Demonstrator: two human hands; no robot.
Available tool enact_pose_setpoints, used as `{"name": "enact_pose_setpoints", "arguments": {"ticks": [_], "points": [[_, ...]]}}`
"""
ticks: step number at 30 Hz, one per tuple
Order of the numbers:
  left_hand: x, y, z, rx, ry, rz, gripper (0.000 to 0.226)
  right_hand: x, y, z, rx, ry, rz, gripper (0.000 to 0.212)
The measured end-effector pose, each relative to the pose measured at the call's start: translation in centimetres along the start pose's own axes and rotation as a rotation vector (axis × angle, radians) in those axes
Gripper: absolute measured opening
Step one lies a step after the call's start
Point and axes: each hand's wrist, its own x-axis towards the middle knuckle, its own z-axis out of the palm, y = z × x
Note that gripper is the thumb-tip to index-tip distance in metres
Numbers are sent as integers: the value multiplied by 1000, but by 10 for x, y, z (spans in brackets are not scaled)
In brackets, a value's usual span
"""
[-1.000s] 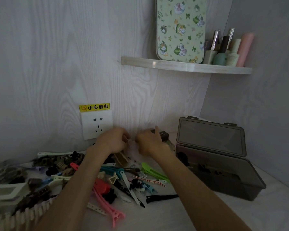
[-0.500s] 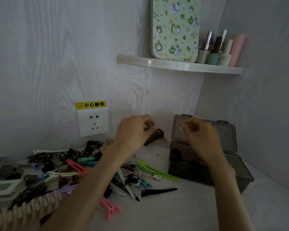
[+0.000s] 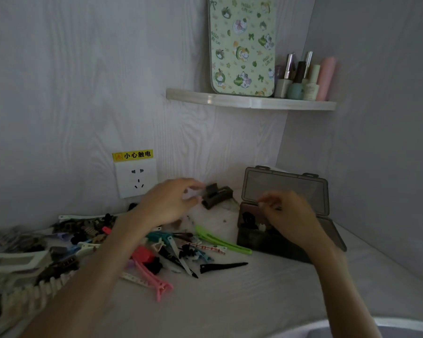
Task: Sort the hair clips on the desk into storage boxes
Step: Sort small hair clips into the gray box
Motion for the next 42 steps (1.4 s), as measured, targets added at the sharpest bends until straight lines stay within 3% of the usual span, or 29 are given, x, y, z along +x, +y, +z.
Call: {"name": "enact_pose_setpoints", "arguments": {"ticks": [4, 7, 11, 13, 14, 17, 21, 24, 26, 27, 30, 32, 34, 36, 40, 42], "points": [[-51, -34, -33, 114, 242, -161, 25, 1, -47, 28, 64, -28, -133, 18], [-87, -49, -34, 189, 478, -122, 19, 1, -76, 64, 142, -63, -213, 18], [-113, -72, -31, 372, 587, -77, 15, 5, -104, 106, 132, -103, -231, 31], [-114, -70, -30, 405, 561, -51, 8, 14, -111, 118, 96, -148, -199, 43], [-113, -68, -28, 419, 504, -53, 19, 20, -113, 122, 71, -173, -168, 48], [-115, -71, -21, 375, 278, -160, 48, 42, -110, 136, 54, -151, -67, 33], [-118, -76, -28, 288, 210, -234, 37, 50, -102, 142, -52, 16, 2, 20], [-121, -81, -35, 363, 235, -200, 30, 46, -104, 129, -133, 62, -80, 39], [-121, -82, -30, 426, 291, -76, 27, 40, -111, 117, 147, -114, -189, 34], [-121, -78, -26, 407, 285, -20, 29, 34, -115, 110, 275, -280, -241, 28], [-117, -70, -11, 358, 118, -3, 42, 20, -122, 97, 282, -722, -360, 33], [-116, -69, -10, 407, 88, -53, 58, 19, -118, 95, 238, -812, -339, 45], [-115, -70, -12, 435, 148, -99, 62, 21, -113, 100, 145, -762, -356, 45], [-116, -70, -15, 454, 165, -172, 51, 23, -112, 108, 101, -660, -374, 33], [-115, -68, -17, 435, 199, -211, 25, 22, -115, 116, 162, -505, -391, 20], [-115, -68, -15, 380, 160, -189, 34, 22, -116, 114, 283, -441, -348, 21]]}}
